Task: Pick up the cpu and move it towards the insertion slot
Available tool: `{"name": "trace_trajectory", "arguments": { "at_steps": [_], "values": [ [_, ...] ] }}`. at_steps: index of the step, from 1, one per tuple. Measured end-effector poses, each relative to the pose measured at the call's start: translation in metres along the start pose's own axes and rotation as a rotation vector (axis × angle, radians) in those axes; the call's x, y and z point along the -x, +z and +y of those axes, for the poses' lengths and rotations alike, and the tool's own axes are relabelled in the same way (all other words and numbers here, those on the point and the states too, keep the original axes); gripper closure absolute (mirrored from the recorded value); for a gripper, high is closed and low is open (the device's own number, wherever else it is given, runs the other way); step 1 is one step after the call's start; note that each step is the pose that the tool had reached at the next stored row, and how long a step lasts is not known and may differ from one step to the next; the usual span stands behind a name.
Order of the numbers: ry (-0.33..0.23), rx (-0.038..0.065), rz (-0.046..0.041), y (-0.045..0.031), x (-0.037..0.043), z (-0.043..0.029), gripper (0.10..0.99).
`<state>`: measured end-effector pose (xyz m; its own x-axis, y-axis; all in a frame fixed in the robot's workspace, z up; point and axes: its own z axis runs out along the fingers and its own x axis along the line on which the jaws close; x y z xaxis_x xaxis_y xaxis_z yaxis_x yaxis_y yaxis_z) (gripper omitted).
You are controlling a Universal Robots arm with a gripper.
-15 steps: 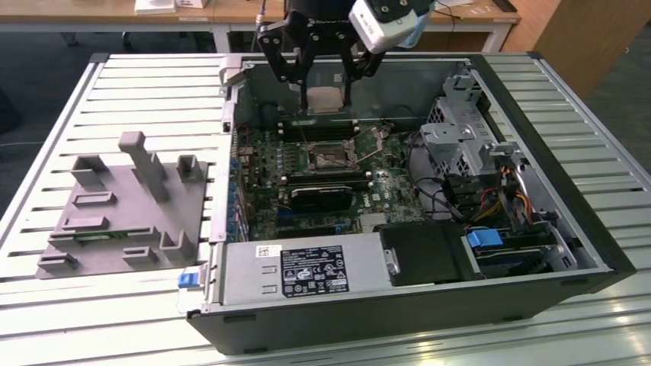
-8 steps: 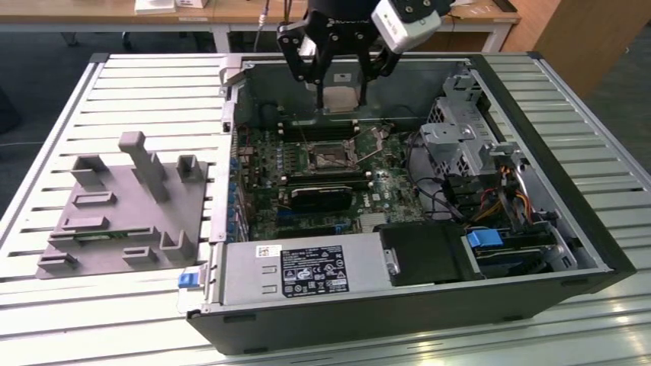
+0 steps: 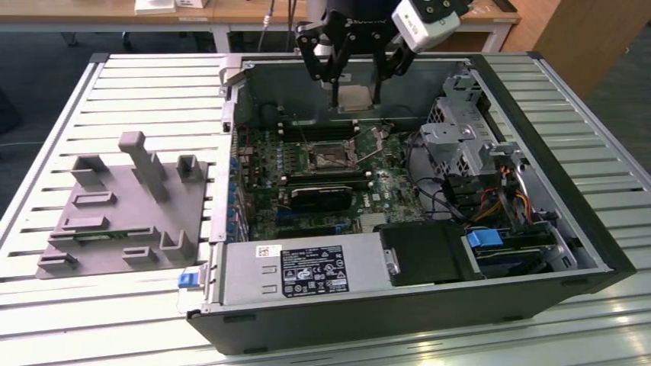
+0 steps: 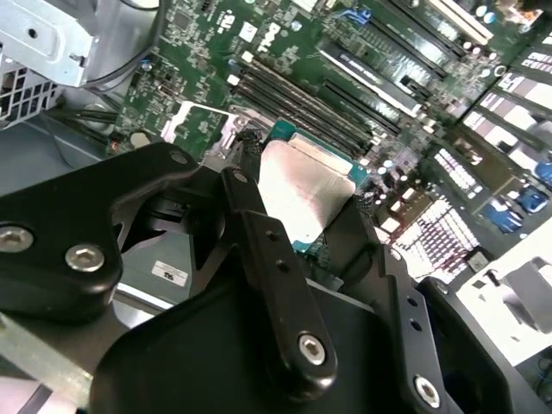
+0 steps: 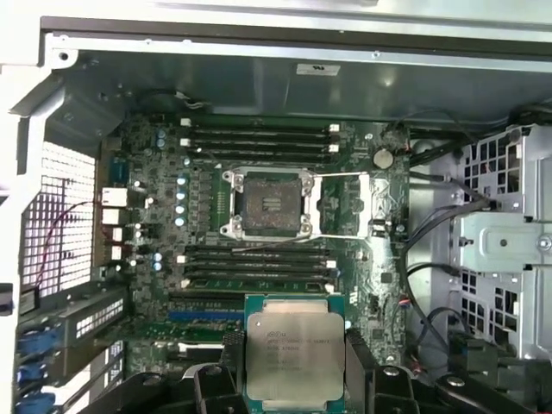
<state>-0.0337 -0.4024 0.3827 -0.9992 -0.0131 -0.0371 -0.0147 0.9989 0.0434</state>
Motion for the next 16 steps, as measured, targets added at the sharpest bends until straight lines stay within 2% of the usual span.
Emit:
{"name": "trace_trajectory", "arguments": {
  "at_steps": [5,16],
  "values": [
    [0.0,0.0,0.0,0.003,0.0061,0.0085,0.545],
    [0.006,-0.004,0.0007,0.0095,0.0077,0.0337,0.545]
  ]
}}
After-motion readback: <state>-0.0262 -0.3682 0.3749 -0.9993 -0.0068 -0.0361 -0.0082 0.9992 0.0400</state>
